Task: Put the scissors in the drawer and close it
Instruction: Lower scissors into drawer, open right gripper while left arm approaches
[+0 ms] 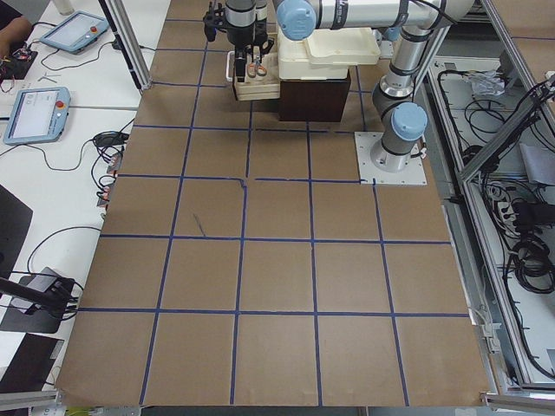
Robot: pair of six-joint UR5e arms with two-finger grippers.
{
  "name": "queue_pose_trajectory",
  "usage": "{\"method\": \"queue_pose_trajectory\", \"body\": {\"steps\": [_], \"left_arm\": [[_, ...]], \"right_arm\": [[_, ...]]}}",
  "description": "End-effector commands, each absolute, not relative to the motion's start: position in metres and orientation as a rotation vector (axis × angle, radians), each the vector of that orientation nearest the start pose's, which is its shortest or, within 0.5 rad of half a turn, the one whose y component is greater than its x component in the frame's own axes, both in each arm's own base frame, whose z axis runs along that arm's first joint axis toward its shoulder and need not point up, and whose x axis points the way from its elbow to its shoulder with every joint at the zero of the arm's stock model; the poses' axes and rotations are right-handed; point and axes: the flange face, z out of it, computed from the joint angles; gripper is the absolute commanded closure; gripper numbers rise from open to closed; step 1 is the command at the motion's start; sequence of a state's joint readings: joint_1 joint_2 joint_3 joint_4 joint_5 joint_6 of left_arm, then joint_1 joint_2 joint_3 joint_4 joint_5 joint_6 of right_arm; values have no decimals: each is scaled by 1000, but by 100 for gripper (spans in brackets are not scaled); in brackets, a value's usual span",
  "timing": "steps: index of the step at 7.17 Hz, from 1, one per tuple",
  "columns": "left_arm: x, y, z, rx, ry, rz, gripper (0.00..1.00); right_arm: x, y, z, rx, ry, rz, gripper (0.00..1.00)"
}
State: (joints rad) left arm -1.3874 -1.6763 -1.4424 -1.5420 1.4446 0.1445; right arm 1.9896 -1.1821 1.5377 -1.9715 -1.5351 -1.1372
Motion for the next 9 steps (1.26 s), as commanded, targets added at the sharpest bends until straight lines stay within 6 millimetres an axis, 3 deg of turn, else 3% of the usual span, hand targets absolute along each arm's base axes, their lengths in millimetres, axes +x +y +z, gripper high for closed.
{"method": "queue_pose_trajectory", "body": {"steps": [1, 2, 3, 4, 6, 8, 9], "left_arm": [[-41, -618, 438, -52, 3319, -125, 0], [-37, -641, 396, -46, 3330, -57, 0], [-33, -658, 355, -49, 3339, 28, 0], [-32, -673, 334, -37, 3340, -16, 0], [-33, -679, 329, -26, 3355, -65, 0], [-50, -686, 323, -41, 3465, -147, 0], [-74, -683, 317, -23, 3470, -112, 0]], "right_arm": [[383, -523, 320, -2191, 2220, -79, 93], [383, -523, 320, -2179, 2225, -82, 65], [384, -523, 319, -2180, 2219, -81, 24], [384, -523, 315, -2171, 2220, -71, 2], [384, -524, 318, -2173, 2222, -73, 1], [379, -539, 361, -2170, 2260, -184, 1], [365, -547, 391, -2058, 2371, -260, 1]]}}
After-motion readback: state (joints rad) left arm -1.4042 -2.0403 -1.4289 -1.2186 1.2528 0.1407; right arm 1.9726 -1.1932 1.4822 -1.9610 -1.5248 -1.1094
